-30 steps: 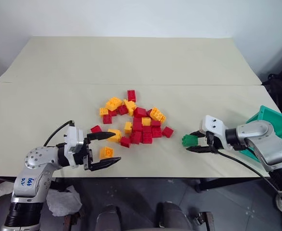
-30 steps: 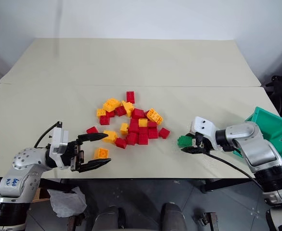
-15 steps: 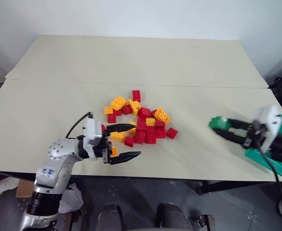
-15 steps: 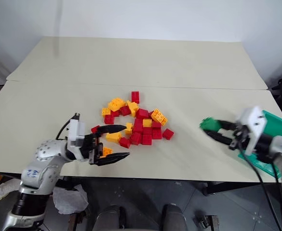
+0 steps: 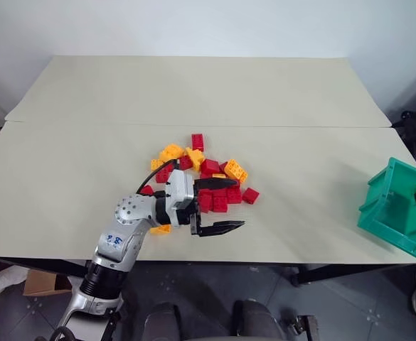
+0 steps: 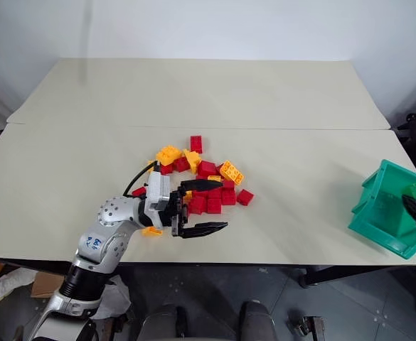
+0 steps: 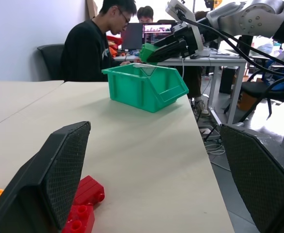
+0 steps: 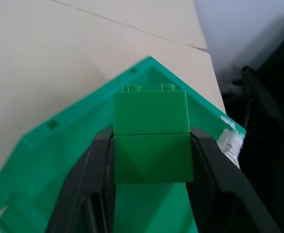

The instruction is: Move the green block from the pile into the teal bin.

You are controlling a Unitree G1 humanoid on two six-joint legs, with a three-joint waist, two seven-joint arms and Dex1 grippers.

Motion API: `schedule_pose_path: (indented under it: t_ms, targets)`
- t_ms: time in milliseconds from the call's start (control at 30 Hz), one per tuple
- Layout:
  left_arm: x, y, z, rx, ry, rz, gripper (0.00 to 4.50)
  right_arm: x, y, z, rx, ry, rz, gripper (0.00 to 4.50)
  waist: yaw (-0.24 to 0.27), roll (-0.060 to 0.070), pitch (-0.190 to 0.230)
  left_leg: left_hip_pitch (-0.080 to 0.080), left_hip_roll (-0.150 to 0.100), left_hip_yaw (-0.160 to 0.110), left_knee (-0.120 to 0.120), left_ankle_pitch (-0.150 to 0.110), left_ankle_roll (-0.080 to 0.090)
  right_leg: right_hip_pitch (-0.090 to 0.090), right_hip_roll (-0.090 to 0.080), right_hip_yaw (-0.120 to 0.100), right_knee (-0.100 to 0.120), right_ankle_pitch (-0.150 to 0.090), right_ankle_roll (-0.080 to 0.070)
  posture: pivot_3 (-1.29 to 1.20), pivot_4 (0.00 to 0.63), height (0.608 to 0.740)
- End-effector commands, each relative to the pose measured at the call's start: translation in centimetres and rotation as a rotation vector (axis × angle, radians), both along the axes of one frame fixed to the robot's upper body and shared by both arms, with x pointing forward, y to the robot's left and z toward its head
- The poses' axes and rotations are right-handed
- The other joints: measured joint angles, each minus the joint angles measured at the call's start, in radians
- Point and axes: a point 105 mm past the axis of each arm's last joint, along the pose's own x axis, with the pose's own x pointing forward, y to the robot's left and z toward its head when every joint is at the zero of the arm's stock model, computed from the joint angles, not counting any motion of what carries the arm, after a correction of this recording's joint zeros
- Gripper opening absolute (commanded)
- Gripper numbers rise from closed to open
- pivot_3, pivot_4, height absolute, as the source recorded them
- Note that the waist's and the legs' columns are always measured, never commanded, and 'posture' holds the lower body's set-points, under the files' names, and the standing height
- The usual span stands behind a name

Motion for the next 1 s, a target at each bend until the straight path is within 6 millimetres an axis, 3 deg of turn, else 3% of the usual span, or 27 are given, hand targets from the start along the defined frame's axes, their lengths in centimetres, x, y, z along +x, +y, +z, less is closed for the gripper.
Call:
schedule_pose_path:
  t_ms: [33, 300, 467, 533, 633, 867, 1000]
  targets:
    - [-0.1, 0.0, 0.4, 0.006, -0.040, -0.003, 4.50, 0.2, -0.9, 1.0, -0.022, -0.001, -0.038, 1.85, 0.001, 0.000, 0.000, 0.000, 0.000, 0.000, 0.000, 0.000, 0.000, 0.000, 0.000, 0.000, 0.000, 0.000, 0.000, 0.00, 0.150, 0.740]
    - [0.0, 1.1, 0.0, 0.018, -0.036, 0.037, 4.50, 1.3, -1.1, 1.6, -0.036, -0.014, -0.012, 4.48, 0.004, 0.000, 0.000, 0.000, 0.000, 0.000, 0.000, 0.000, 0.000, 0.000, 0.000, 0.000, 0.000, 0.000, 0.000, 0.00, 0.150, 0.740]
    - [0.5, 3.7, -0.1, 0.014, -0.020, 0.111, 4.50, 1.7, -0.2, 3.0, -0.076, -0.077, 0.072, 4.48, 0.001, 0.000, 0.000, 0.000, 0.000, 0.000, -0.001, 0.000, 0.000, 0.000, 0.000, 0.000, 0.000, 0.000, 0.000, 0.00, 0.150, 0.740]
    - [0.8, 5.0, -0.2, 0.018, -0.019, 0.151, 4.50, 2.0, 2.3, 4.1, -0.080, -0.139, 0.223, 4.48, 0.002, 0.000, 0.000, 0.000, 0.000, 0.000, -0.001, 0.000, 0.000, 0.000, 0.000, 0.000, 0.000, 0.000, 0.000, 0.00, 0.150, 0.740]
    - [1.4, 7.9, -1.0, 0.059, -0.003, 0.256, 4.50, 1.7, 8.1, 4.9, -0.035, -0.203, 0.542, 4.48, -0.005, 0.001, 0.000, 0.001, 0.000, 0.000, -0.002, 0.000, 0.000, 0.000, 0.001, 0.000, 0.000, 0.000, 0.000, 0.00, 0.150, 0.740]
    - [1.8, 13.4, -3.1, 0.185, 0.018, 0.481, 4.50, 0.8, 16.1, 0.2, -0.024, -0.074, 0.996, 4.48, 0.000, -0.001, 0.001, 0.000, 0.001, -0.001, -0.002, 0.000, 0.000, 0.000, 0.001, 0.000, -0.001, 0.000, 0.000, 0.00, 0.150, 0.740]
    - [1.5, 15.4, -3.0, 0.187, -0.009, 0.572, 4.50, 1.0, 17.2, -1.5, -0.007, -0.058, 1.081, 4.48, 0.003, -0.001, 0.001, 0.000, 0.001, 0.000, -0.002, 0.000, 0.000, 0.000, 0.001, 0.000, -0.001, 0.000, 0.000, 0.00, 0.150, 0.740]
